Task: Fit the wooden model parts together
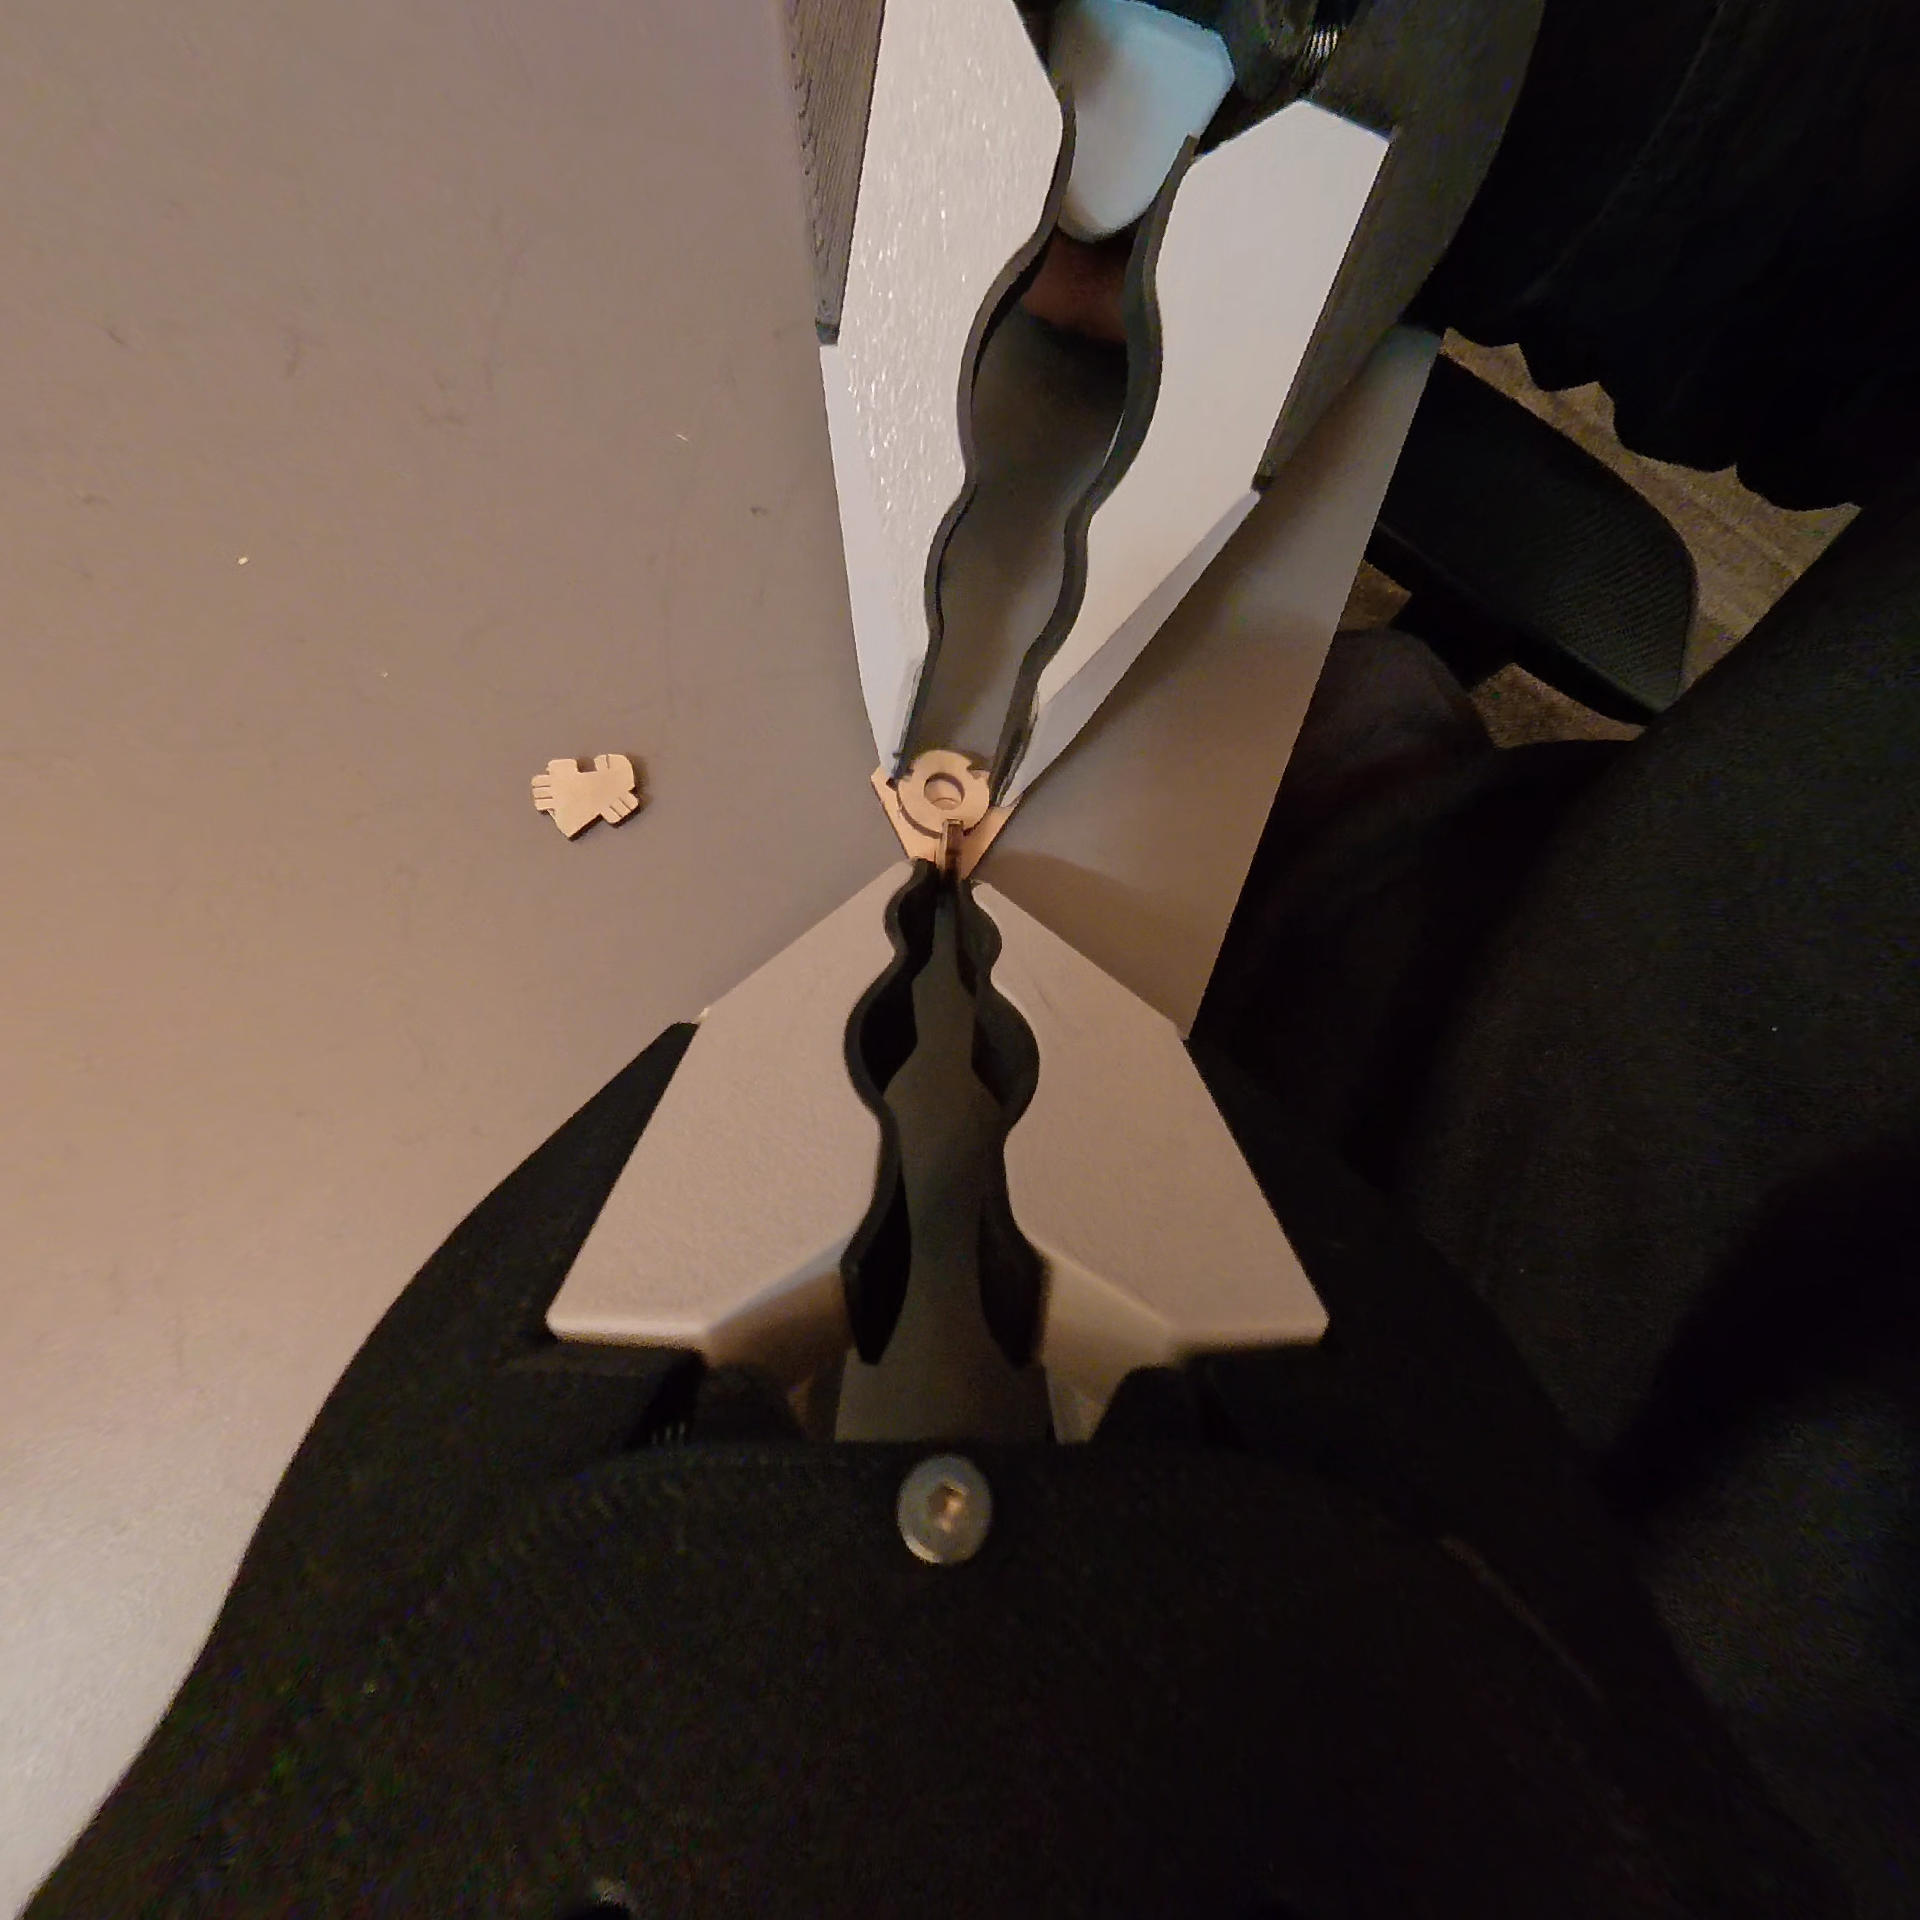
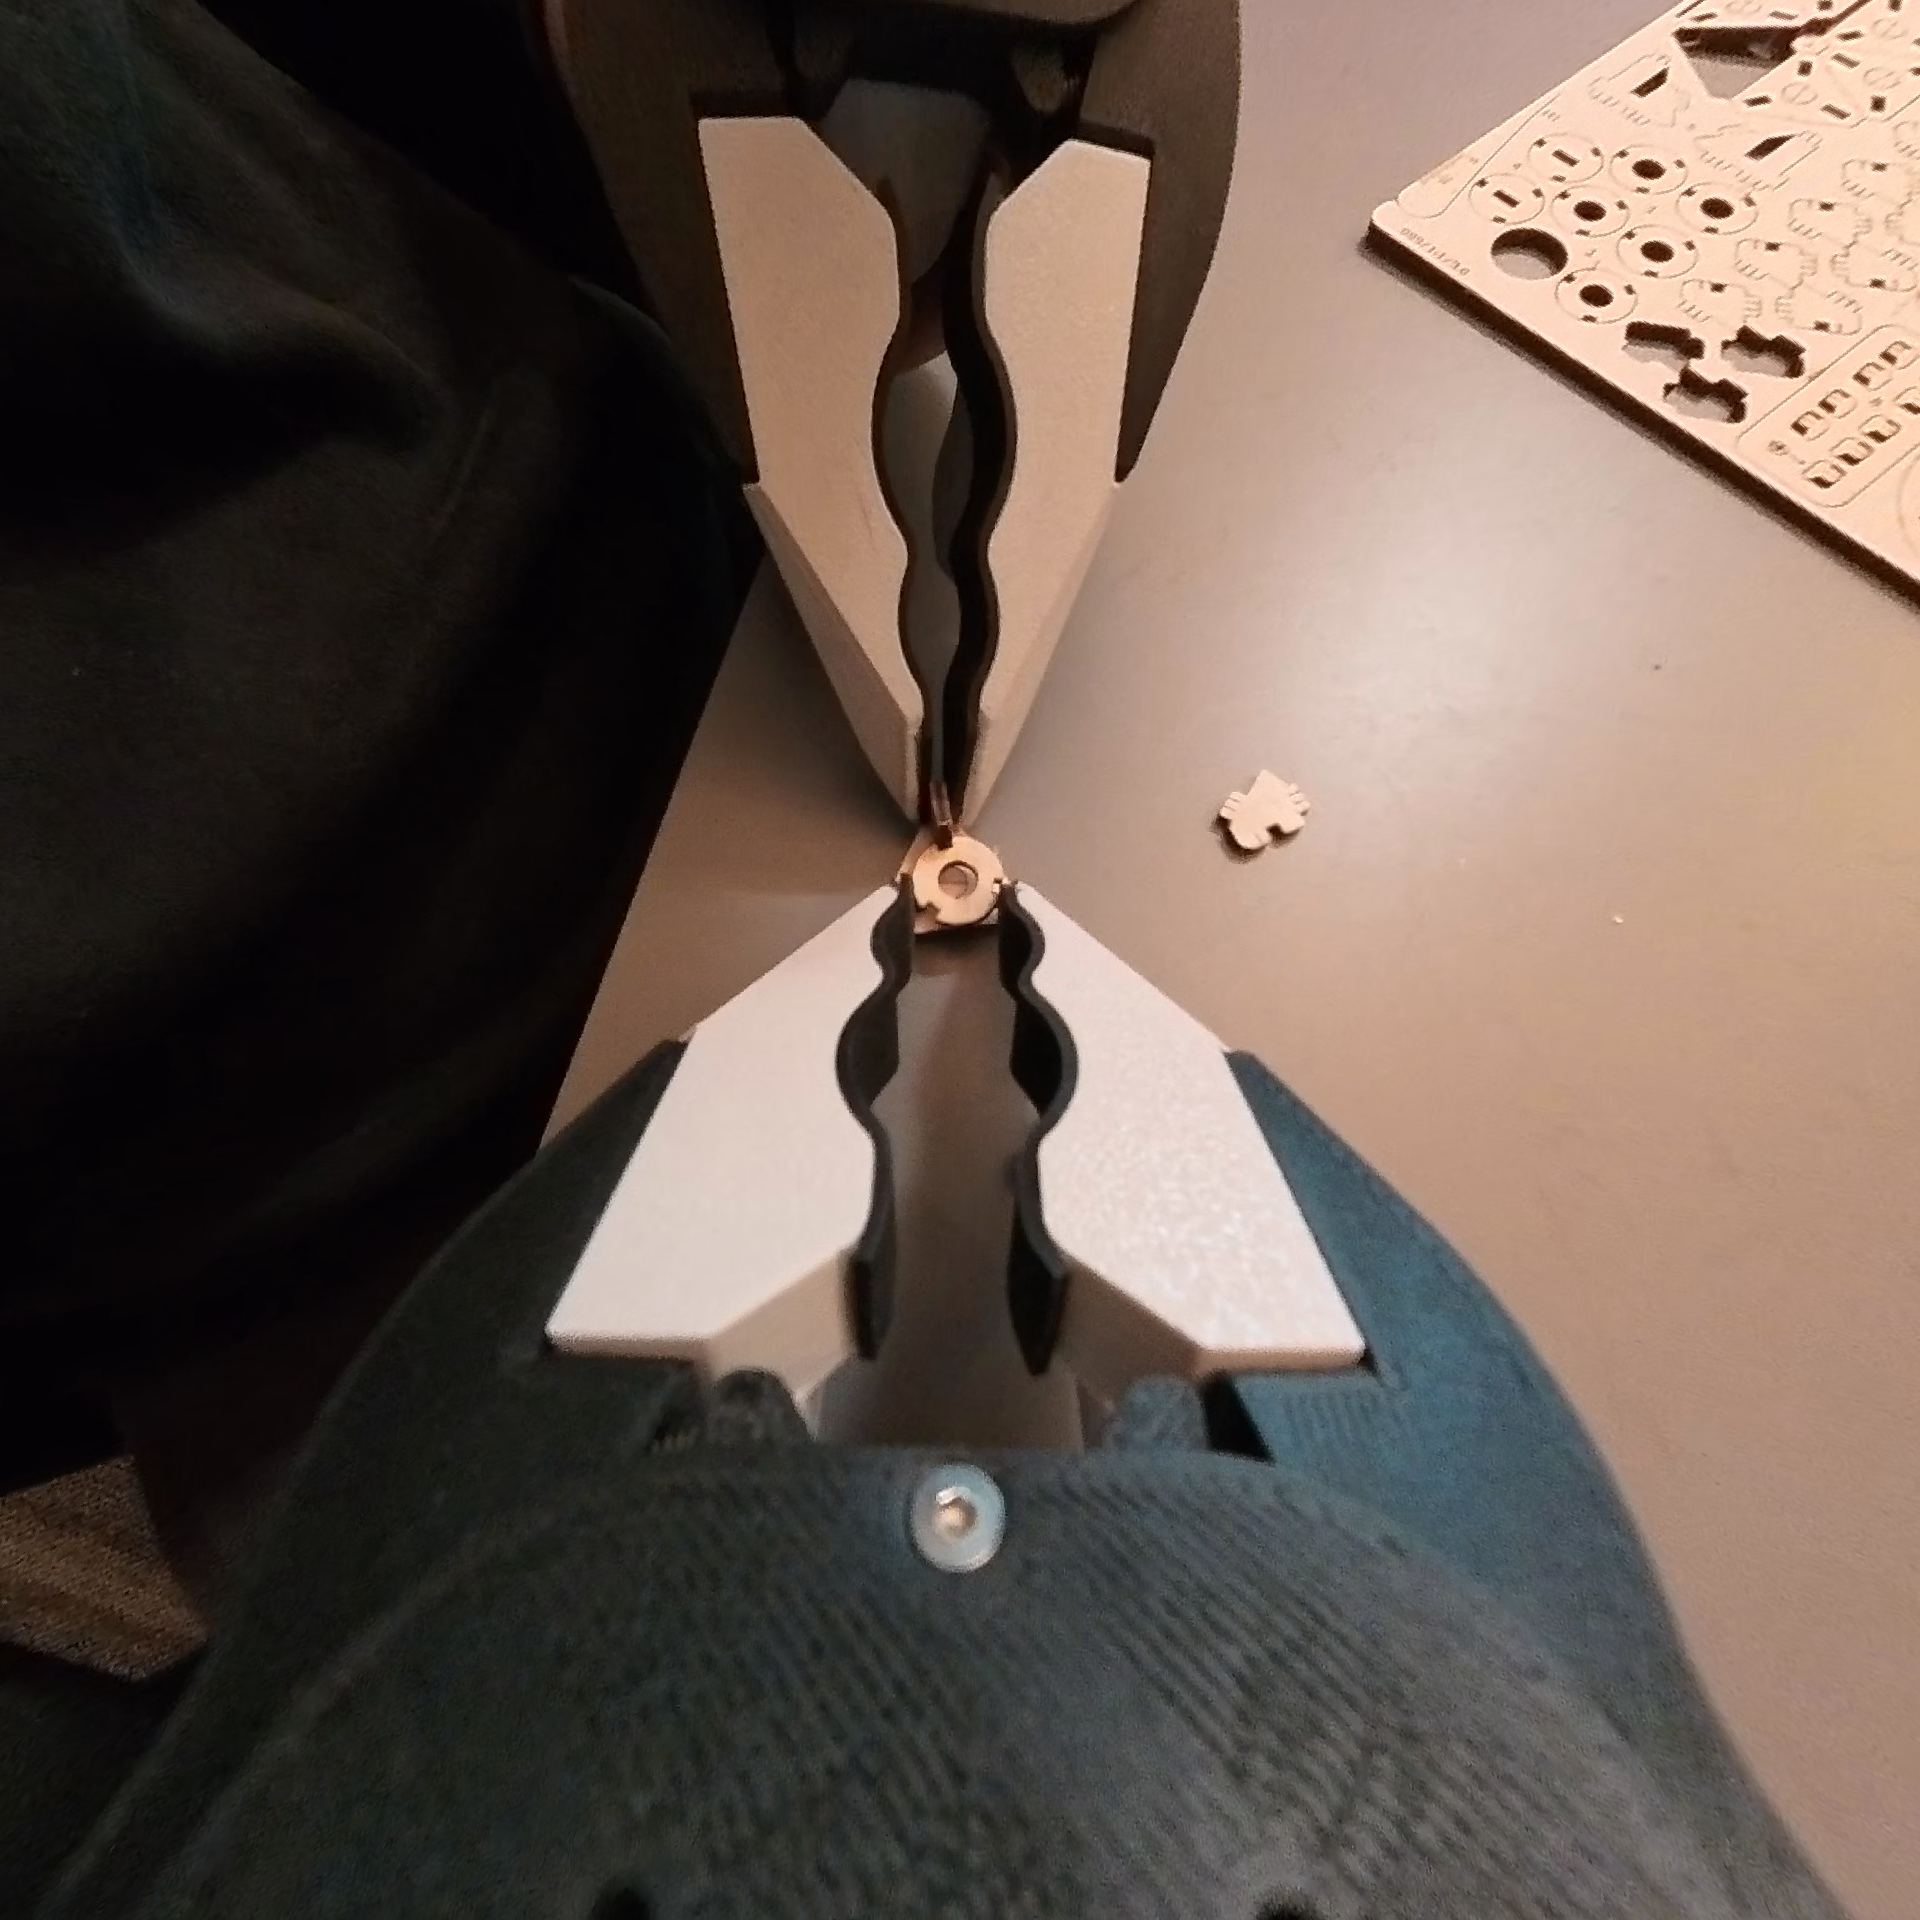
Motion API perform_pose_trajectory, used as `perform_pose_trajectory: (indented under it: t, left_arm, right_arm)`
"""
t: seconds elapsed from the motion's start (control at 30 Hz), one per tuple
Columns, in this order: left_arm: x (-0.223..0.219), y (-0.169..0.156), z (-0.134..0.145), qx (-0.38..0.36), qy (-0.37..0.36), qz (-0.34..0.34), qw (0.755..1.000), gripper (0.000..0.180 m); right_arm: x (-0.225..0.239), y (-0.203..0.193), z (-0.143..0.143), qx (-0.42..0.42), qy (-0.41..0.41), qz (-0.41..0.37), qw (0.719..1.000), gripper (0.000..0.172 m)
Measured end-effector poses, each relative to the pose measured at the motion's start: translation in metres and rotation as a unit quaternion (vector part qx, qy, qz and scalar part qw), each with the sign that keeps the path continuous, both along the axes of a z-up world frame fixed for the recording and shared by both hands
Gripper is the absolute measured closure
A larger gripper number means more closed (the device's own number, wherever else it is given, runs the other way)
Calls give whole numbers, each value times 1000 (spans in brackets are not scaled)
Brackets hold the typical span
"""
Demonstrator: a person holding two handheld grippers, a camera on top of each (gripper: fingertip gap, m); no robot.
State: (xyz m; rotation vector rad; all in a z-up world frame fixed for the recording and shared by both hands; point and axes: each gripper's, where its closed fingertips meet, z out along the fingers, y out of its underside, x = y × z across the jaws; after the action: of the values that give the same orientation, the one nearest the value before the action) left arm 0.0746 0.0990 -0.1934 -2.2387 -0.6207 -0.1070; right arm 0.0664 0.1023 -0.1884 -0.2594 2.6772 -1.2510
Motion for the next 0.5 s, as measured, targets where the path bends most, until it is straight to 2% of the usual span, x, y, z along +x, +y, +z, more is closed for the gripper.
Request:
perform_pose_trajectory:
  t: [0.5]
  left_arm:
    - [-1,0,0,-35,-3,25,999,179]
  right_arm:
    - [1,0,-1,3,3,-18,1000,158]
